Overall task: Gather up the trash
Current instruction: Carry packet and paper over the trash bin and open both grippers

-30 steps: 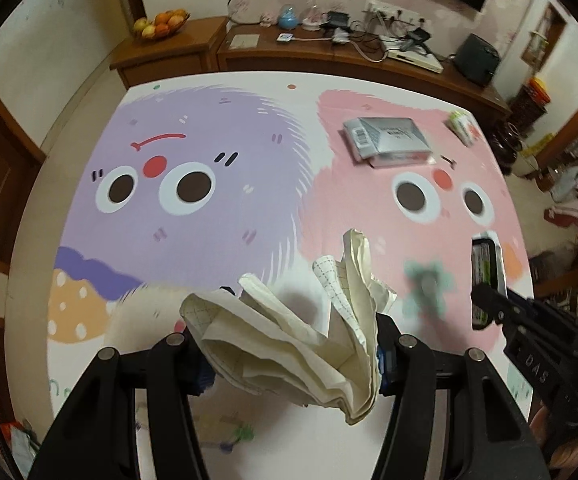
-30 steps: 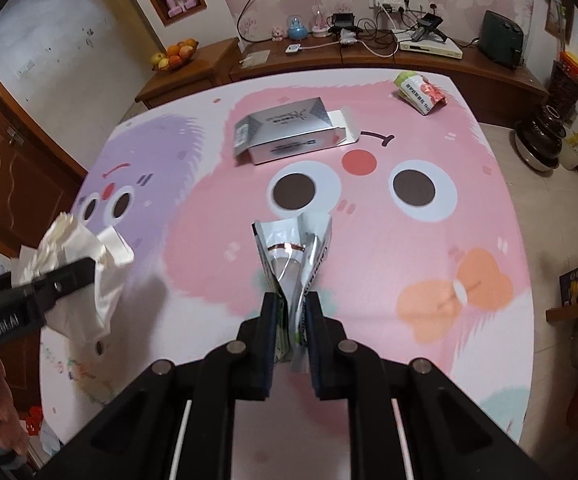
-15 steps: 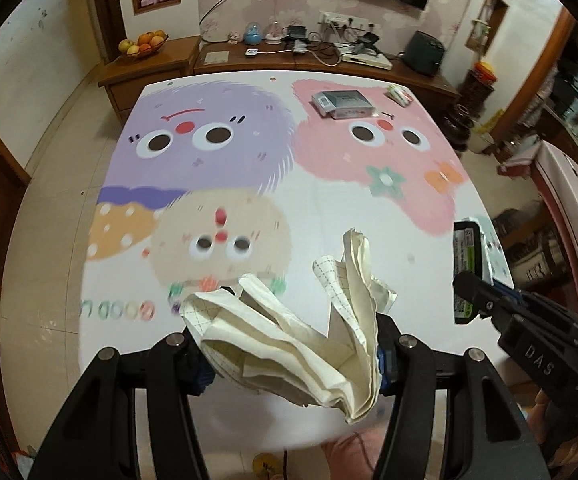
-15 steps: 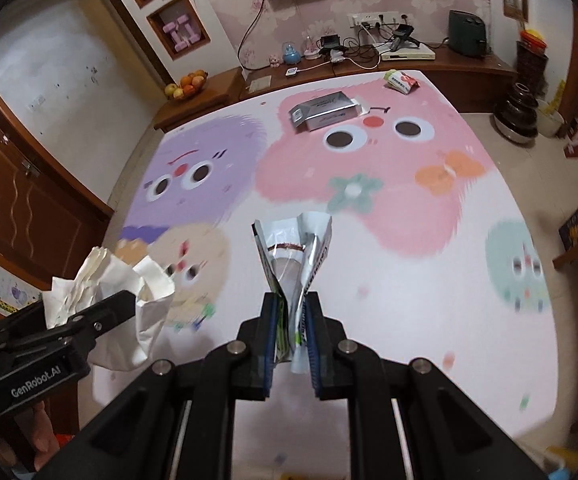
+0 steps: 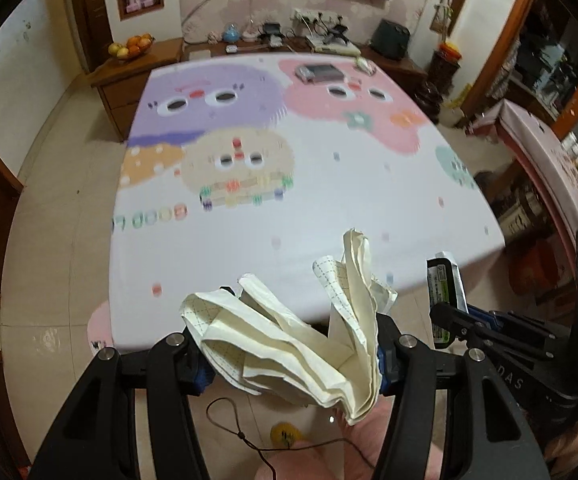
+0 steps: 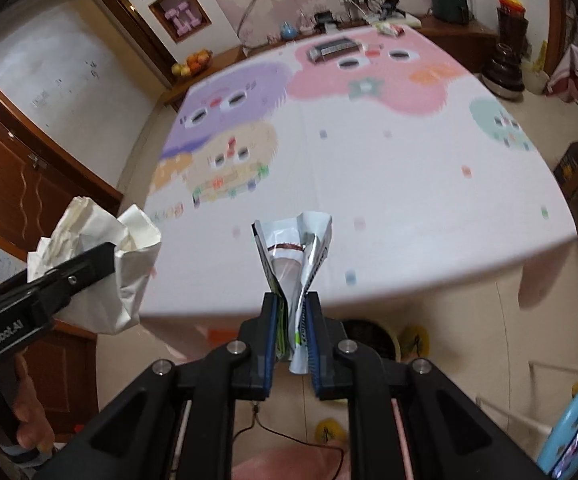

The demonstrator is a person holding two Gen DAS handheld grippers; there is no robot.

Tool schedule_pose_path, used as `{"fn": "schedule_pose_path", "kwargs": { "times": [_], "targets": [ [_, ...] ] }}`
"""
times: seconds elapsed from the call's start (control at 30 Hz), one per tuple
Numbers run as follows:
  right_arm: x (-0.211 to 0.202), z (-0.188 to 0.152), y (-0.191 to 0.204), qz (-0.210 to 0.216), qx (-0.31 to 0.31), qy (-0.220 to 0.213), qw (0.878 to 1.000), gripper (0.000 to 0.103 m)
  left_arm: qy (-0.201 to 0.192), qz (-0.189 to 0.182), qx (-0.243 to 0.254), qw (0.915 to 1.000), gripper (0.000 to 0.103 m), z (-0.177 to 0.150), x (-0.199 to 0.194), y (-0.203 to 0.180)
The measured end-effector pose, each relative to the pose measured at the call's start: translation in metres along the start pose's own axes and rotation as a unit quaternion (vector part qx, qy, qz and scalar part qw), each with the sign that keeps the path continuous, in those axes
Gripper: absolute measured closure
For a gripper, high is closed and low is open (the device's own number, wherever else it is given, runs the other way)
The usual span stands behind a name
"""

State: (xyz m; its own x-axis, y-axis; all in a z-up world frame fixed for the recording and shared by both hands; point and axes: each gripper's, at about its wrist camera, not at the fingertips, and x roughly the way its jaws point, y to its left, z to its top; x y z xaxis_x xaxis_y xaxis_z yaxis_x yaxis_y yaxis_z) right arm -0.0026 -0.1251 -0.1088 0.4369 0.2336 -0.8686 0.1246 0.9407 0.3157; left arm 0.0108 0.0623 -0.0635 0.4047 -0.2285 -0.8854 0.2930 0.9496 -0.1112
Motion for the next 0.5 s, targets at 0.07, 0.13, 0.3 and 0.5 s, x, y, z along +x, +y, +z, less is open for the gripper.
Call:
{"fn": "schedule_pose_path", "kwargs": {
  "times": [0.07,0.13,0.3,0.5],
  "targets": [
    [0.003,-0.015,0.000,-0.003,0.006,0.015,1.000,0.090,0.015,-0.002,0.003,0.9999,0.046,-0.016,0.004,-0.001],
    [0.008,-0.031,-0.001,-0.002,0.017,0.040,0.999,0.090,0.032,-0.005,0.001,0.9995,0.046,-0.030,0.010,-0.002],
    [0.018,-0.059,0.001,-0.003,0.018,0.082,0.996,0.090,0.075,-0.010,-0.007,0.9971,0.046,-0.057,0.031,-0.009],
    [0.053,-0.086,-0.011,-0.012,0.017,0.126,0.992,0.089,0.107,-0.008,0.004,0.9942,0.046,-0.092,0.077,-0.032]
  ]
}}
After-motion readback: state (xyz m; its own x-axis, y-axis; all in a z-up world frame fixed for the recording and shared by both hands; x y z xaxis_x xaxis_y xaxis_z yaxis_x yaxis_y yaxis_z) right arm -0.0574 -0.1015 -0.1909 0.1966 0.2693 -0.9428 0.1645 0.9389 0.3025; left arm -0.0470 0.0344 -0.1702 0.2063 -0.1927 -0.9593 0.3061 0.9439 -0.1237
